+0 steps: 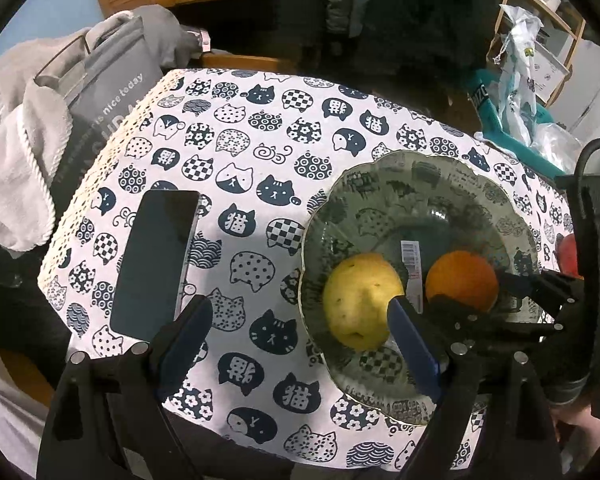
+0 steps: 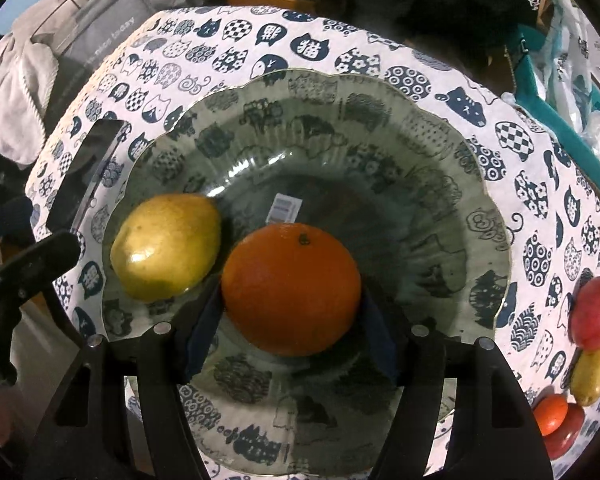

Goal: Organize fruits
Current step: 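Lower the pear into the green bowl and open the left tool while the right tool releases the orange there, then withdraw both tools from the bowl back toward the fruit cluster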

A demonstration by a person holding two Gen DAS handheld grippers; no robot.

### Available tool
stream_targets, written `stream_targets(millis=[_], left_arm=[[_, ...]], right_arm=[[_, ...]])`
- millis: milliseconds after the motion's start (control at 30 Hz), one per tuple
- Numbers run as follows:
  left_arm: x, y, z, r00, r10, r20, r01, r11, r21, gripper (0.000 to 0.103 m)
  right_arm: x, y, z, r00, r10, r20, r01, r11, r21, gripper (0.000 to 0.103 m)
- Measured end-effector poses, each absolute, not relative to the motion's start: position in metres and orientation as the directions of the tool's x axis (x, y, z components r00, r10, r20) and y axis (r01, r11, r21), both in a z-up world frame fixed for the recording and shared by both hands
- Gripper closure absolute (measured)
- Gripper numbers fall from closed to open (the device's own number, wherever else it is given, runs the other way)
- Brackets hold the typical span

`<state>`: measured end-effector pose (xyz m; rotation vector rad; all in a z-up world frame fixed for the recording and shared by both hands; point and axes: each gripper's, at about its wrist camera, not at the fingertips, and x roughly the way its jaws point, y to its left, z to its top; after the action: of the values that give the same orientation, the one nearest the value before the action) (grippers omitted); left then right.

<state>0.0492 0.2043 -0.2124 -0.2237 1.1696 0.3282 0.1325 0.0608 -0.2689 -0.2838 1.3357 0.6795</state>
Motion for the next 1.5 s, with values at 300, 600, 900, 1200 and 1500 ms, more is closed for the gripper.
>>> stream_targets(millis=[300, 600, 900, 1200, 1500], left_arm=[[0.045, 0.204, -0.201, 0.373, 0.141, -0.917, -0.368, 0.93, -0.007, 0.013], [0.041, 0.193, -0.174, 0.439, 0.109, -0.892, -0.347, 0.936, -0.056, 0.013], [0.034, 0.161, -0.137, 0.526, 0.064, -0.848, -0.279, 0.955, -0.101, 0.013], [0.025, 0.127, -0.102, 0.601, 0.023, -0.799, -0.198, 0.973, -0.121, 0.013], [0.019, 0.093, -0.079, 0.642, -0.024, -0.766, -0.122, 0.984, -0.133, 0.013]], right_arm=[[0.136, 0.054, -0.24, 0.147, 0.342, -0.928, -0.579, 0.79, 0.2, 0.021], [0.136, 0.023, -0.187, 0.304, 0.332, -0.893, -0.534, 0.836, 0.129, 0.021], [0.122, -0.023, -0.131, 0.435, 0.345, -0.832, -0.477, 0.872, 0.112, 0.021], [0.1, -0.075, -0.084, 0.529, 0.337, -0.779, -0.433, 0.897, 0.093, 0.021], [0.073, -0.123, -0.049, 0.606, 0.329, -0.724, -0.394, 0.915, 0.085, 0.021]])
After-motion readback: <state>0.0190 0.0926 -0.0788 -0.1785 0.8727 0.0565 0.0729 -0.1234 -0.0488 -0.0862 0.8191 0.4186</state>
